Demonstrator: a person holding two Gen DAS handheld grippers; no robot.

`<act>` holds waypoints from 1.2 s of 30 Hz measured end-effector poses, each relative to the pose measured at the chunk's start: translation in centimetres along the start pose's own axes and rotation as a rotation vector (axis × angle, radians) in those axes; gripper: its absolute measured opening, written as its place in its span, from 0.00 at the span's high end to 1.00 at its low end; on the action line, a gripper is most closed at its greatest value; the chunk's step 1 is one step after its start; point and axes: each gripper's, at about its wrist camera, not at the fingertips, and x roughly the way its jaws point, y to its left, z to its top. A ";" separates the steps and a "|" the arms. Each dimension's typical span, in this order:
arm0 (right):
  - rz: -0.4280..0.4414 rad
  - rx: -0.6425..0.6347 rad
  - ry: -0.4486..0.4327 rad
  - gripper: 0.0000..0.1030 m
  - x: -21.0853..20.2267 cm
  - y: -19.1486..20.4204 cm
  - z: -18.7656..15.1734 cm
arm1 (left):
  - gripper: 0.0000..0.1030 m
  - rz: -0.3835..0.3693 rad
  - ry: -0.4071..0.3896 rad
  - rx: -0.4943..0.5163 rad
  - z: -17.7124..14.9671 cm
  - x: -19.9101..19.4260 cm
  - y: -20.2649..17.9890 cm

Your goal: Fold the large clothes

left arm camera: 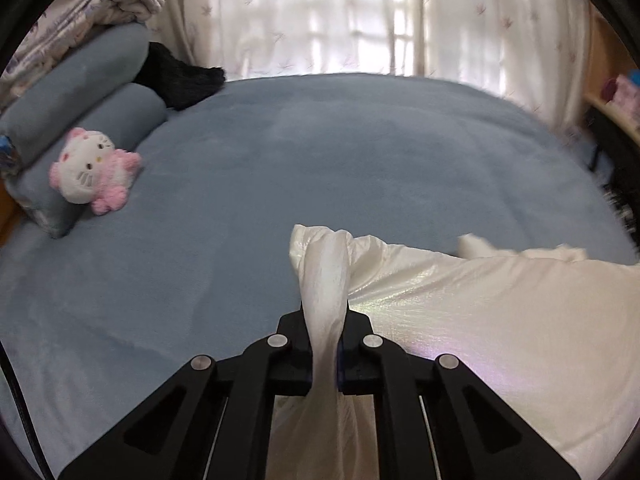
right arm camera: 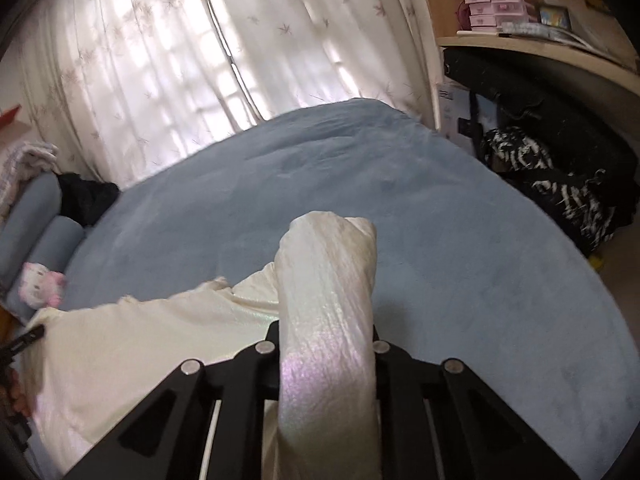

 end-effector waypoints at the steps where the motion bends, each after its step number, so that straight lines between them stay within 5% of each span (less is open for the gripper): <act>1: -0.016 0.005 0.023 0.86 0.8 0.0 -0.3 | 0.95 0.044 0.019 0.001 -0.3 0.9 -0.5; 10: -0.118 -0.006 0.090 0.84 5.6 -0.8 -3.0 | 0.95 0.303 0.054 0.027 -2.3 6.1 -2.8; 17: -0.149 0.003 0.104 0.82 6.6 -0.9 -3.7 | 0.95 0.341 0.068 0.028 -2.9 7.1 -2.9; 21: -0.155 -0.009 0.117 0.80 6.6 -0.7 -3.5 | 0.93 0.318 0.082 0.022 -2.7 6.8 -2.6; 25: -0.169 -0.007 0.130 0.66 5.2 -0.2 -2.2 | 0.89 0.264 0.115 -0.022 -1.8 5.4 -1.7; 28: -0.155 0.030 0.098 0.52 3.2 0.4 -1.1 | 0.87 0.237 0.080 -0.053 -0.8 3.0 -1.5; 36: -0.100 0.008 -0.037 0.45 -3.2 6.7 0.2 | 0.82 0.077 -0.013 -0.017 0.2 -5.0 -5.8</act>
